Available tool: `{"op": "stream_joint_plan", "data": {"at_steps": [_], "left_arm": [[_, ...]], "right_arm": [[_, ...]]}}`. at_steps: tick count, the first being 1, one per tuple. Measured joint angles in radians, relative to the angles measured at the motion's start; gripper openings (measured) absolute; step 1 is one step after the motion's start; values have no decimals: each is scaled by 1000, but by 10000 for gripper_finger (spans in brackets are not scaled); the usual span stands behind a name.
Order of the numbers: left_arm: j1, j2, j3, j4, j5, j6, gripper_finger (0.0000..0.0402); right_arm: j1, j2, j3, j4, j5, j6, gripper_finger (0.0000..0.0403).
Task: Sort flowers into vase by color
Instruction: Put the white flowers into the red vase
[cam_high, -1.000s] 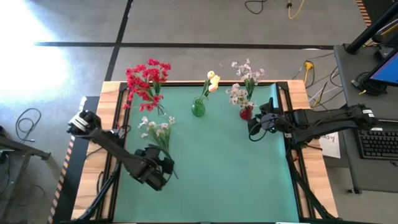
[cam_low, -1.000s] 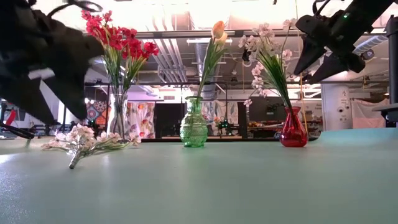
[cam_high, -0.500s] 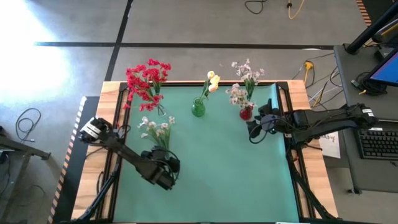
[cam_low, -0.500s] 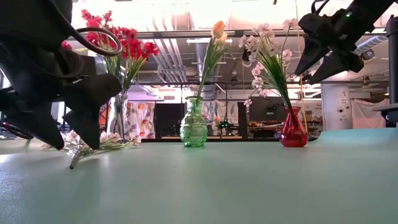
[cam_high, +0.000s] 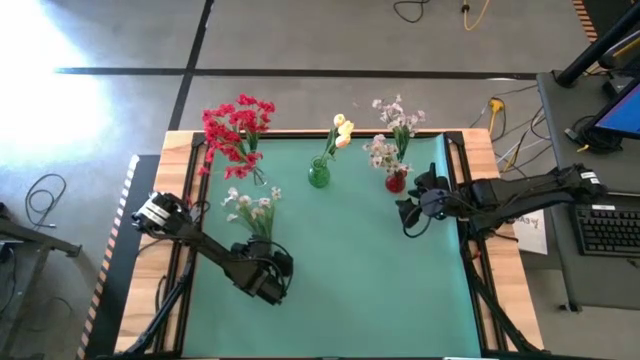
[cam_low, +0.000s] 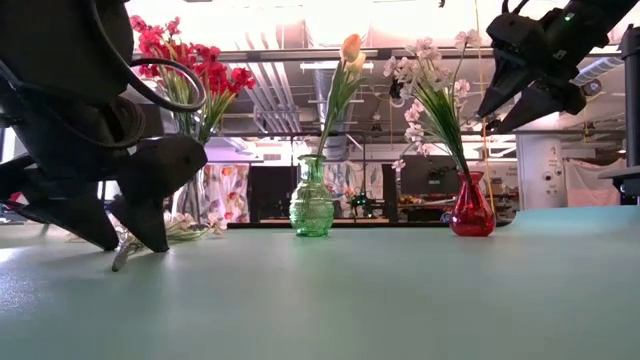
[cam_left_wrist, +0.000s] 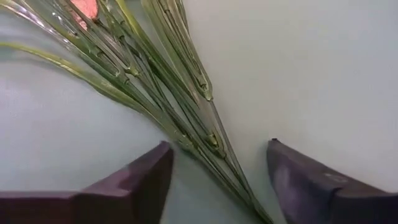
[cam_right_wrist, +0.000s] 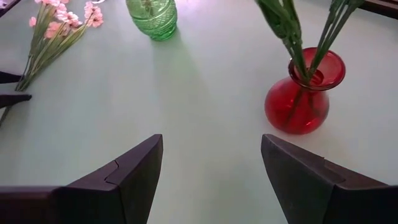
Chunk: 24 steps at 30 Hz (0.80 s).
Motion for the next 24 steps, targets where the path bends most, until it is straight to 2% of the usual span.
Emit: {"op": "stream_joint_plan", "data": {"at_steps": [8,13,15,24], "left_arm": [[0,1,-1,5,-1,-1,91],[-5,0,-1,3,0,-2,20],[-7,0,-1,-2,1,-3,6],[-34,-38,-4,-23,40,13,0]], "right_arm": [[25,0,0,3,0,17,257],[27,0,0,3,0,19,254],[27,0,0,3,0,19,255],[67,0,0,4,-50,39,249]]}}
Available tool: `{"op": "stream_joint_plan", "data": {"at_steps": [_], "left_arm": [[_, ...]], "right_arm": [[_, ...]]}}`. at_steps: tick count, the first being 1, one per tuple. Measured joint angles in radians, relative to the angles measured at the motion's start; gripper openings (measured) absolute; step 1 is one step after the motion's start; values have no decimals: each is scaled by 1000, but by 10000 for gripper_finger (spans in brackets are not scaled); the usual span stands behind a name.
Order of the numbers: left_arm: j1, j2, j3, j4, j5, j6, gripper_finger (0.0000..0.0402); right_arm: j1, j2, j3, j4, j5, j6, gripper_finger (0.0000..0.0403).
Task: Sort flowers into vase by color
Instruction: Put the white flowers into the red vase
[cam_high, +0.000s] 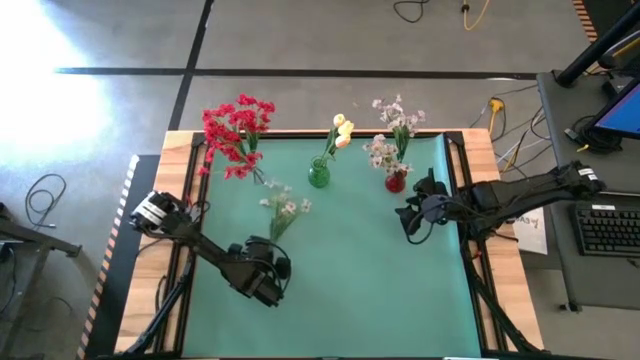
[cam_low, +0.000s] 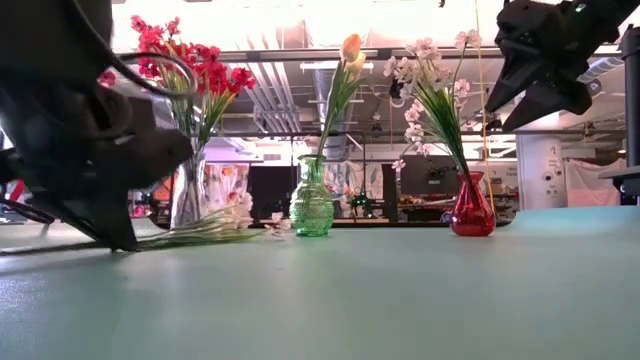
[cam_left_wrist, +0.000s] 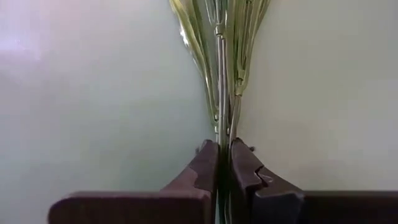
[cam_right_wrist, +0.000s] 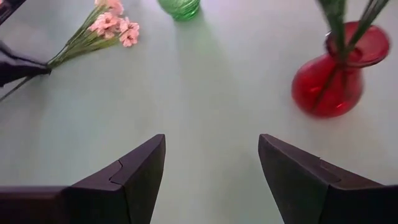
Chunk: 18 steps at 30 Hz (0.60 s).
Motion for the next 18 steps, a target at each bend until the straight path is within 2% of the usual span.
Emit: {"op": "stream_joint_plan", "data": {"at_steps": [5,9,14,18], "left_arm": [[-41,-96,0,0,-9,69,0],[-75,-197,0,8,-57,155,0],[-112,-324,0,79,-228,322,0],[-116,-408,0,177,-384,481,0]], "right_arm": [[84,0,0,0,-4,30,251],[156,0,0,4,-22,59,249],[240,11,0,40,-18,67,247],[285,57,-1,167,16,-7,254]]}}
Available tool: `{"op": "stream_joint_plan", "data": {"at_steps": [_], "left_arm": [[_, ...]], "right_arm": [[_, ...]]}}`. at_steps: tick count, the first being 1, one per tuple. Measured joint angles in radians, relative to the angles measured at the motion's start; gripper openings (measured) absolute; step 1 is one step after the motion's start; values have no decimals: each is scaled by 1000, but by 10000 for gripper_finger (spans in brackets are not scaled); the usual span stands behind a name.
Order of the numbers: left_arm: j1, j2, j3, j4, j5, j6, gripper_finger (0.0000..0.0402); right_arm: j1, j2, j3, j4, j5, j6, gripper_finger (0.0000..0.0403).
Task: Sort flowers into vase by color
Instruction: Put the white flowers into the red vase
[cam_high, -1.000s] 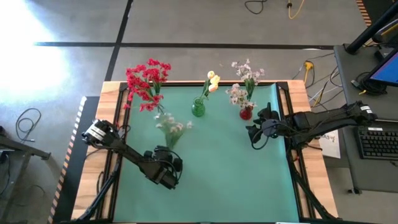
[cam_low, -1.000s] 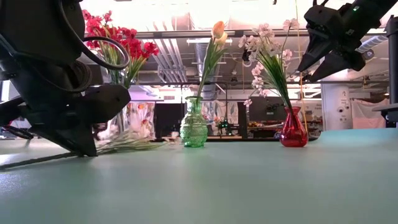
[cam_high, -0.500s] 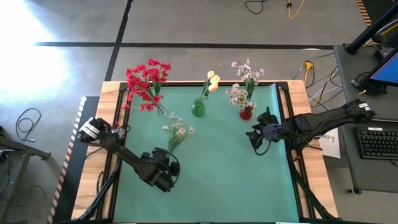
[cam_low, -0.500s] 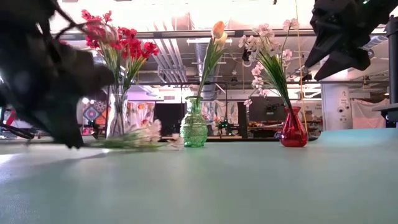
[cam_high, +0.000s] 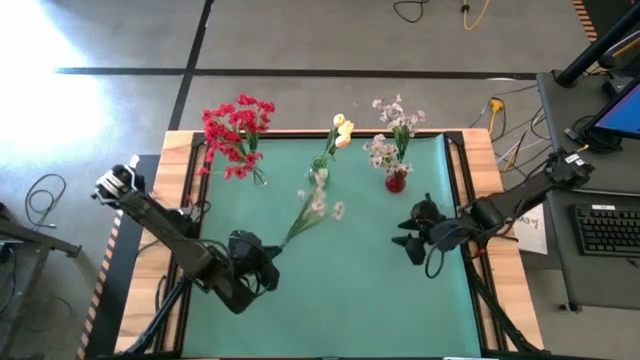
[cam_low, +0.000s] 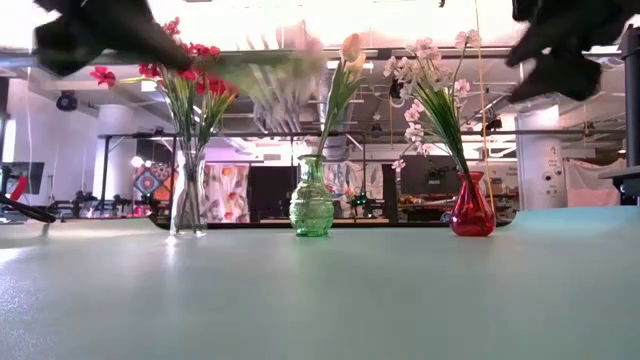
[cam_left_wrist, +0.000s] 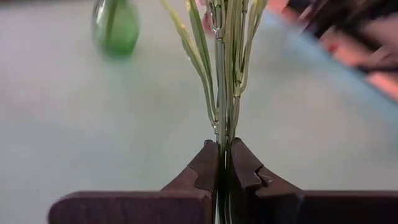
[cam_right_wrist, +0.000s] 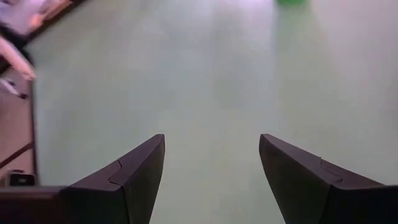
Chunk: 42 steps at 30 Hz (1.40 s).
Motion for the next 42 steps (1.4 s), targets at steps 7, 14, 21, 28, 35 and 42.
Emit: {"op": "stream_joint_plan", "data": {"at_steps": [7,14,21,28,35,42], "left_arm": [[6,-47,0,383,-133,546,0],[16,-12,1,937,-13,1159,0],[38,46,1,1175,42,1382,0],[97,114,1,1248,65,1373,0],[146,171,1,1365,113,1381,0],[160,223,1,1463,157,1398,0]], "right_arm": [[21,170,-3,432,30,-298,269],[21,386,-3,1083,30,-689,278],[21,543,-3,1601,22,-921,279],[20,575,33,1669,11,-1008,277],[16,576,63,1661,11,-1031,276],[-14,576,65,1661,19,-992,255]]}}
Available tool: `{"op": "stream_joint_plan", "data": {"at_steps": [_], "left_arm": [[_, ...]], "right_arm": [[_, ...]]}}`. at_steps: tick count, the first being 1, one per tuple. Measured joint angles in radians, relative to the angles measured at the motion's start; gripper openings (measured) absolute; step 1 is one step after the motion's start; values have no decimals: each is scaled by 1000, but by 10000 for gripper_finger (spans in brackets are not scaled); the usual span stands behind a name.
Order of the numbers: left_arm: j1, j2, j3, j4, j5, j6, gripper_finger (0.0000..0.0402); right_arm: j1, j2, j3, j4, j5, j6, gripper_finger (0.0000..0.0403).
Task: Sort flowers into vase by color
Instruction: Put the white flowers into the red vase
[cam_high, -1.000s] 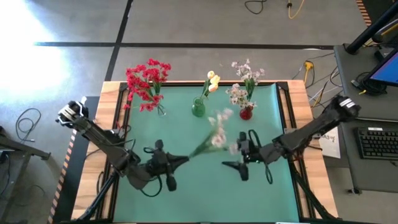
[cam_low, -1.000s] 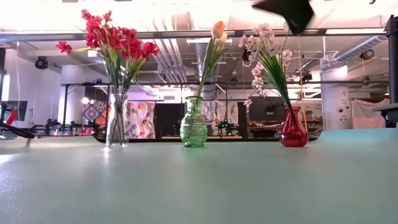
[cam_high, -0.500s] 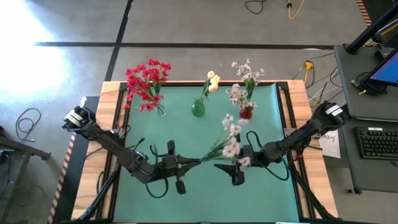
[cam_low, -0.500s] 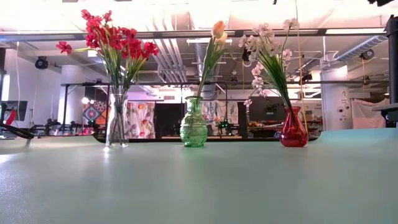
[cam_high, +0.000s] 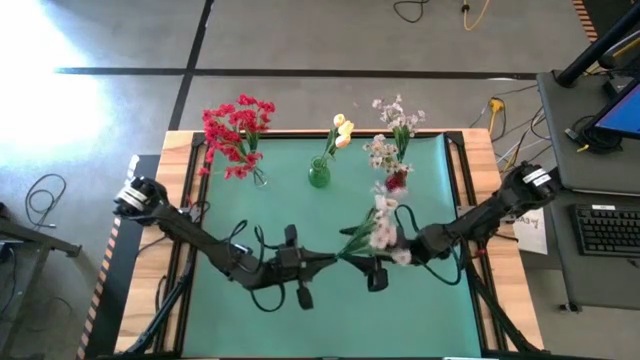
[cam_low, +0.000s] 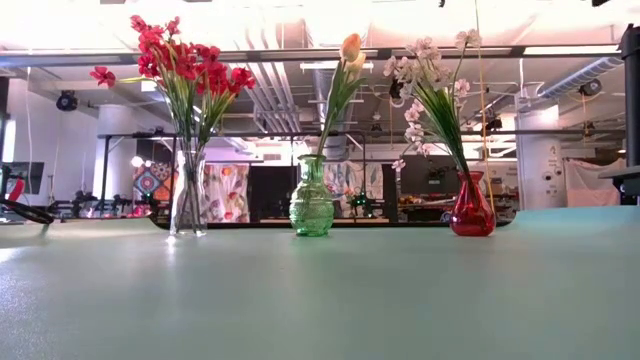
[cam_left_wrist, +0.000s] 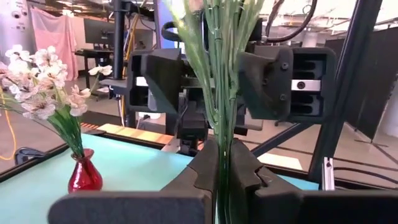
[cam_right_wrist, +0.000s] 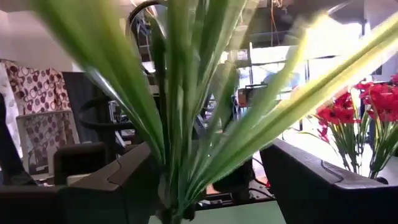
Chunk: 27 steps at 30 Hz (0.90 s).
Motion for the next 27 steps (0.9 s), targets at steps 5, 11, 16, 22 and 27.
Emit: {"op": "stream_joint_plan", "data": {"at_steps": [5,11,16,22,27], "left_arm": [[2,8,0,12,1,0,0],[2,9,0,11,-45,-3,1],[2,-4,0,7,-64,-23,39],[-2,-38,0,-84,-62,-45,128],[-10,-92,0,-255,-63,-117,187]], "right_arm": [[0,0,0,0,0,0,204],[-1,-1,0,-7,0,-2,89],[0,-11,0,-38,-1,-9,22],[0,-69,0,-124,6,-2,27],[0,-219,0,-437,177,52,33]]}}
